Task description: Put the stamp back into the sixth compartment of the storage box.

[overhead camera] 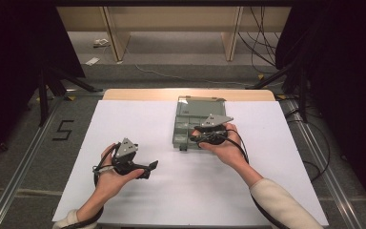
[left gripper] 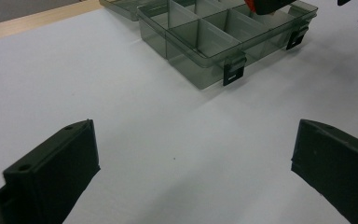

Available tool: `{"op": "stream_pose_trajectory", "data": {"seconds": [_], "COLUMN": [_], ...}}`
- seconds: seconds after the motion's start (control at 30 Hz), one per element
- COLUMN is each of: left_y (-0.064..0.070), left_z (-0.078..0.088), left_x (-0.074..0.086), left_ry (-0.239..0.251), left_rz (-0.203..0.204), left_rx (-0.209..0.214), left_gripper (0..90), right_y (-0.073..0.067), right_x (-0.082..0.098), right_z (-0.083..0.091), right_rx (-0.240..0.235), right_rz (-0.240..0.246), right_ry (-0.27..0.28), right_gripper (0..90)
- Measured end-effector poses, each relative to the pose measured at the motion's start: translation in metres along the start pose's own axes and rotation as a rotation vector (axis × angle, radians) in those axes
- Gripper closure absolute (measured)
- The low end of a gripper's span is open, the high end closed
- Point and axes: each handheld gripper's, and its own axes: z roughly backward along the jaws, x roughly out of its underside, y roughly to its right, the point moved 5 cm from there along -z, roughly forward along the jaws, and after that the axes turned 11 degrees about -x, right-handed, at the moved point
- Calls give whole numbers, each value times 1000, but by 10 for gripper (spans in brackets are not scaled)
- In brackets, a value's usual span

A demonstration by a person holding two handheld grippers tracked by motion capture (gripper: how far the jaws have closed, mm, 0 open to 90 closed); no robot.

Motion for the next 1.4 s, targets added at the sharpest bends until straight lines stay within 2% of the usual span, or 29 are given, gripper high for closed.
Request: {"op": "stream_pose_trajectory", "data": {"seconds": [1.4], "left_y": [0], "left_z": [0], "left_x": [0], "left_ry": [1], "left_rz": [1], "left_rx": [1], "left_gripper": [0], "right_y": [15], "right_x": [4], "right_z": [-16], "right_rx": [29], "right_rz": [-16], "right_ry": [-28], "right_gripper": [559]}}
